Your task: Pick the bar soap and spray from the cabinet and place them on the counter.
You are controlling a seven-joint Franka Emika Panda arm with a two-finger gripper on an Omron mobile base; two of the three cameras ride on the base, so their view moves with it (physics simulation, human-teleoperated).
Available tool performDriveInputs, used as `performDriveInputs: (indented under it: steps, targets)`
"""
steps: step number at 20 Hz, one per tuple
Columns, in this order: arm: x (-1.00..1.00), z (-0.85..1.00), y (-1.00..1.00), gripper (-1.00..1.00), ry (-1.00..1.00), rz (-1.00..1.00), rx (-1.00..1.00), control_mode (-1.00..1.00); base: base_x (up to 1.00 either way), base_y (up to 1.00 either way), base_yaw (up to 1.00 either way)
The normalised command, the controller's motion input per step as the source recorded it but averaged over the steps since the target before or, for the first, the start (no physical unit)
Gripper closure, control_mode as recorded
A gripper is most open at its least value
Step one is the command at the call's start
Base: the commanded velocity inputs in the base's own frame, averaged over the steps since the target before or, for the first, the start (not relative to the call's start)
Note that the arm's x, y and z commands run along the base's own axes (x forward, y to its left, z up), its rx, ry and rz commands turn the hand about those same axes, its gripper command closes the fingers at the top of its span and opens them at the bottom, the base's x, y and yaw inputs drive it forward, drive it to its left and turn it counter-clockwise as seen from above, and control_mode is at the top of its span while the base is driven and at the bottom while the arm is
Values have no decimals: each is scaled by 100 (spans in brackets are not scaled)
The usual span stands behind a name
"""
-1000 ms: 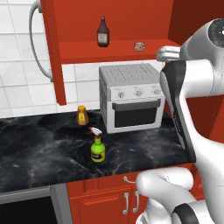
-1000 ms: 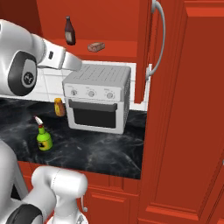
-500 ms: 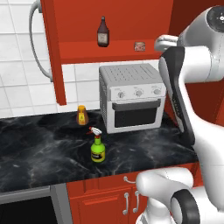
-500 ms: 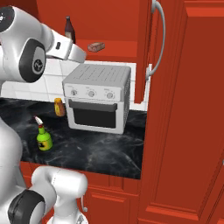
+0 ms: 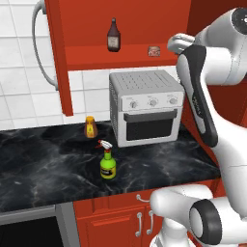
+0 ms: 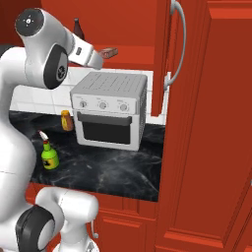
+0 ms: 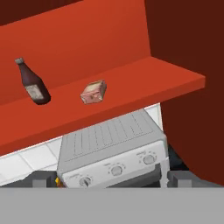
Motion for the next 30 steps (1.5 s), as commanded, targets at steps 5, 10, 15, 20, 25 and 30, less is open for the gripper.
performDriveInputs:
  steps: [5,10,15,20,25,30]
  targets:
    - [31,0,0,-100,-6,1,0,-100,0,0,0]
    - [39,-1,0,-100,0,0,0,-100,0,0,0]
    - [45,0,0,-100,0,2,2,-100,0,0,0]
    - [40,0,2,-100,0,4,1,-100,0,0,0]
    - [35,0,0,-100,0,2,0,-100,0,0,0]
    - [28,0,0,-100,0,0,0,-100,0,0,0]
